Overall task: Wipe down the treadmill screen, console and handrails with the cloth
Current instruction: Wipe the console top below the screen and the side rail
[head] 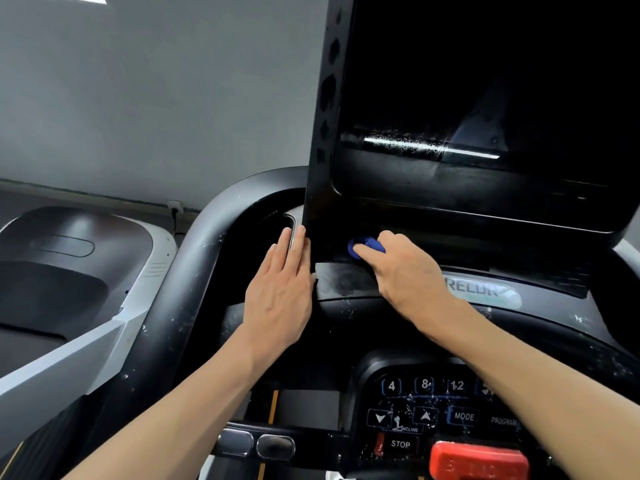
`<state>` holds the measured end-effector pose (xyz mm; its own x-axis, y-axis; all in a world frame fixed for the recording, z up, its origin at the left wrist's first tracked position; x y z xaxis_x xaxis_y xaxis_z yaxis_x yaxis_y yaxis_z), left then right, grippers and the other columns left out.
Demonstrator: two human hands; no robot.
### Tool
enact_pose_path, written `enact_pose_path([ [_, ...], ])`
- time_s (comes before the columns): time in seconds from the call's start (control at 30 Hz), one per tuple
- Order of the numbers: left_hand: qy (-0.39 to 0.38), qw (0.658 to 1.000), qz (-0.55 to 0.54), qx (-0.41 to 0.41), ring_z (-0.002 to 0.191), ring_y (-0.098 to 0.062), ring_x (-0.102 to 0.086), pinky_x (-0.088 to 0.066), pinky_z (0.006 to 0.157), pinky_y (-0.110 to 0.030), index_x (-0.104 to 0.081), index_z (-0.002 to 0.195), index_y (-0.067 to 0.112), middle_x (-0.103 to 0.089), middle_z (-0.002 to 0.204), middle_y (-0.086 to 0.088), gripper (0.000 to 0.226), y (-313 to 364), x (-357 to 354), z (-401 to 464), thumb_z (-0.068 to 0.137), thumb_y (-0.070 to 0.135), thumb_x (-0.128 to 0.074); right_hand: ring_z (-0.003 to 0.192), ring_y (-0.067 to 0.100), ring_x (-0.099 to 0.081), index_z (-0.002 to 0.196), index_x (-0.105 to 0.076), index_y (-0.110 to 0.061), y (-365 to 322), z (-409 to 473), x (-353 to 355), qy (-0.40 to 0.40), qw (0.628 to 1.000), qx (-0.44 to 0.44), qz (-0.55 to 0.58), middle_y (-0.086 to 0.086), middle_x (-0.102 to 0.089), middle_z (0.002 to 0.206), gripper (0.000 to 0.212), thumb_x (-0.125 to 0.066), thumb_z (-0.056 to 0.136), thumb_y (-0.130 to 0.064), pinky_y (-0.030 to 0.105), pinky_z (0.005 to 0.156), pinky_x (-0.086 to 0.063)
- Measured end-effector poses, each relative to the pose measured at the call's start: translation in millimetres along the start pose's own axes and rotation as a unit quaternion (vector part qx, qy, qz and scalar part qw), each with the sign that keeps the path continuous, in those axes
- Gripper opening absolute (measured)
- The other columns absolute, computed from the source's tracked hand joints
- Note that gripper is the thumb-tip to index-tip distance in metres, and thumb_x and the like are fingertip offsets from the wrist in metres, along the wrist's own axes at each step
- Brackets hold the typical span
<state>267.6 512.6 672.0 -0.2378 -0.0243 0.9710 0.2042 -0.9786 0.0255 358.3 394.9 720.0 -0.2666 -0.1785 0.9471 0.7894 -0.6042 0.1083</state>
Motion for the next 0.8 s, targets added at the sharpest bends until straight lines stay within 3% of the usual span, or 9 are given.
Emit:
enact_pose_path([
  [0.07, 0.005, 1.000, -0.002, -0.021, 0.157, -0.032, -0.004, -0.016, 0.126, -0.045, -0.021, 0.159, 0.001, -0.009, 0.169, -0.016, 0.060, 7.5, 1.2, -0.5, 0.105, 0.020, -0.037, 0.062, 0.021, -0.043, 0.114, -0.072, -0.018, 33.2, -20.5, 7.7, 0.025, 0.995, -0.099, -0.021, 0.004, -0.046, 0.077, 0.046, -0.082, 0.071, -0.003, 0.026, 0.051, -0.027],
  [0.13, 0.007, 0.998, 0.007, -0.068, 0.157, -0.031, -0.005, -0.017, 0.126, -0.045, -0.022, 0.159, 0.002, -0.009, 0.169, -0.015, 0.062, 19.9, 0.9, 0.1, 0.099, 0.011, -0.032, 0.065, 0.024, -0.046, 0.112, -0.071, -0.016, 35.9, -24.9, 10.7, 0.047, 0.990, -0.135, -0.021, 0.006, -0.046, 0.079, 0.039, -0.077, 0.076, -0.003, 0.028, 0.051, -0.029],
  [0.23, 0.022, 0.994, 0.004, -0.106, 0.155, -0.028, -0.019, -0.025, 0.125, -0.043, -0.035, 0.155, 0.001, -0.020, 0.166, -0.016, 0.063, 27.9, 4.6, 2.4, 0.094, 0.013, -0.022, 0.068, 0.024, -0.048, 0.114, -0.071, -0.019, -8.1, 0.8, 1.8, 0.052, 0.998, -0.031, -0.018, 0.005, -0.050, 0.080, 0.041, -0.074, 0.075, -0.006, 0.031, 0.054, -0.032],
  [0.3, 0.029, 0.993, 0.006, -0.116, 0.154, -0.026, -0.022, -0.026, 0.124, -0.042, -0.036, 0.154, 0.001, -0.021, 0.166, -0.016, 0.064, 27.2, 4.1, 3.1, 0.093, 0.014, -0.020, 0.066, 0.023, -0.048, 0.116, -0.071, -0.022, -11.0, 11.4, -0.5, 0.056, 0.998, -0.021, -0.016, 0.004, -0.051, 0.079, 0.048, -0.077, 0.073, -0.004, 0.031, 0.054, -0.036],
  [0.47, 0.027, 0.993, 0.010, -0.118, 0.154, -0.027, -0.021, -0.024, 0.125, -0.042, -0.035, 0.154, 0.001, -0.019, 0.166, -0.017, 0.066, 27.7, 3.7, 3.2, 0.091, 0.012, -0.019, 0.069, 0.024, -0.044, 0.113, -0.070, -0.013, 41.4, -32.6, 8.8, 0.069, 0.978, -0.199, -0.002, 0.007, -0.046, 0.080, 0.040, -0.073, 0.077, 0.002, 0.033, 0.057, -0.037],
  [0.6, 0.032, 0.993, -0.001, -0.116, 0.152, -0.027, -0.028, -0.028, 0.123, -0.041, -0.037, 0.153, 0.001, -0.026, 0.164, -0.017, 0.064, 28.5, 6.1, 3.4, 0.092, 0.013, -0.023, 0.065, 0.024, -0.047, 0.104, -0.074, -0.023, -12.5, 12.1, -3.0, 0.015, 0.999, -0.026, 0.041, 0.003, -0.048, 0.076, 0.037, -0.079, 0.071, -0.006, 0.028, 0.053, -0.026],
  [0.7, 0.029, 0.992, 0.001, -0.125, 0.151, -0.027, -0.028, -0.024, 0.123, -0.039, -0.039, 0.152, 0.001, -0.027, 0.164, -0.017, 0.064, 27.0, 8.3, 3.4, 0.092, 0.014, -0.022, 0.073, 0.018, -0.036, 0.118, -0.069, -0.031, 12.0, 12.8, -9.2, -0.040, 0.997, -0.059, 0.041, -0.002, -0.038, 0.081, 0.038, -0.066, 0.086, -0.009, 0.031, 0.054, -0.028],
  [0.77, 0.032, 0.992, 0.009, -0.121, 0.151, -0.027, -0.029, -0.023, 0.123, -0.039, -0.041, 0.152, 0.001, -0.027, 0.164, -0.017, 0.065, 26.2, 9.7, 2.1, 0.091, 0.013, -0.021, 0.081, 0.019, -0.033, 0.127, -0.060, -0.025, 27.5, -8.8, -17.9, -0.071, 0.994, -0.082, 0.032, 0.001, -0.045, 0.094, 0.039, -0.050, 0.093, -0.008, 0.032, 0.057, -0.026],
  [0.8, 0.034, 0.992, 0.011, -0.117, 0.151, -0.027, -0.029, -0.025, 0.123, -0.039, -0.041, 0.152, 0.001, -0.028, 0.163, -0.017, 0.064, 26.8, 9.4, 2.1, 0.091, 0.012, -0.021, 0.080, 0.019, -0.034, 0.124, -0.061, -0.023, 20.9, -12.4, -14.7, -0.063, 0.995, -0.068, 0.033, 0.003, -0.048, 0.095, 0.038, -0.052, 0.091, -0.006, 0.033, 0.056, -0.027],
])
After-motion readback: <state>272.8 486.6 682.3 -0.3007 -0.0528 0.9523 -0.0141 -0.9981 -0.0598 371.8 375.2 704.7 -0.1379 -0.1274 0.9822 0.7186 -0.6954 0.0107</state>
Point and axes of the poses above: each hand's wrist, its own z-axis towards the middle knuckle, its own x-axis out of the back of the hand, y = z × x, the point moved 10 cm from there along z, towards the middle knuckle
